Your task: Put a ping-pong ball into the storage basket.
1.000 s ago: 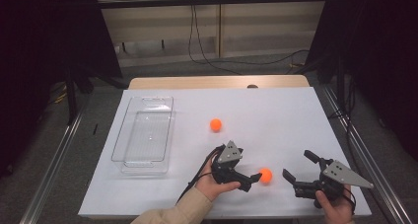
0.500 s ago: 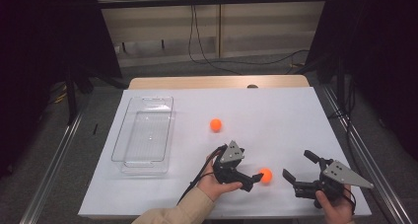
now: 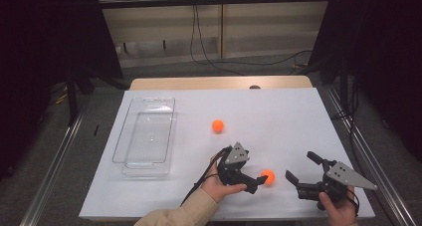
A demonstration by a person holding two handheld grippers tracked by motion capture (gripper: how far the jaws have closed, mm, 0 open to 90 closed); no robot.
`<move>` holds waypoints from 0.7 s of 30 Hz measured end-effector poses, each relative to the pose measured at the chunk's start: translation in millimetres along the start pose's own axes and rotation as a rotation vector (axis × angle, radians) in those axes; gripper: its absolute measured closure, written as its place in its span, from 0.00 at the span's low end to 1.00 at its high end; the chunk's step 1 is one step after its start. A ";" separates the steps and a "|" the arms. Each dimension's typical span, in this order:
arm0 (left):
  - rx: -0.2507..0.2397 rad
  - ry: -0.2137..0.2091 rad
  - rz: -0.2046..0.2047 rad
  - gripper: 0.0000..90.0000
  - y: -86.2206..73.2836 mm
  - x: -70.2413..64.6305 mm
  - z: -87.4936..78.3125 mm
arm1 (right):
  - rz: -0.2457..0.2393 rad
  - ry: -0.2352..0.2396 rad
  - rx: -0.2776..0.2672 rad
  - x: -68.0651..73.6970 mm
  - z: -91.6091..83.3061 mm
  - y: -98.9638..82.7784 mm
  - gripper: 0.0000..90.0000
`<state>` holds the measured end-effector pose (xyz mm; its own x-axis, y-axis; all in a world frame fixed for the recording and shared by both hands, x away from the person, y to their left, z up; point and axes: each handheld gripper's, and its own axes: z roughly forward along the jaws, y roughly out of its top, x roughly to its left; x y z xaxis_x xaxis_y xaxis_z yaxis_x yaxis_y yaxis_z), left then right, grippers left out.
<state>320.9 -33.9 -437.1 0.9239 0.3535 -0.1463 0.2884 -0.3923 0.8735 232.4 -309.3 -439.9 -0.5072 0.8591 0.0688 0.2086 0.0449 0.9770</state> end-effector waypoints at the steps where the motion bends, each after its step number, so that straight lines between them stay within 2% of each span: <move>1: 0.003 -0.001 -0.005 0.02 -0.1 -0.1 0.2 | 0.000 0.000 0.001 0.1 0.0 0.0 0.01; 21: 0.015 -0.004 -0.004 0.02 1.3 -1.7 7.1 | 0.000 0.000 0.001 -0.5 -0.3 -0.2 0.01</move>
<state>321.6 -41.1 -439.0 0.9237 0.3521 -0.1513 0.2958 -0.4040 0.8656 232.3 -309.9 -440.1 -0.5074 0.8590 0.0687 0.2094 0.0456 0.9768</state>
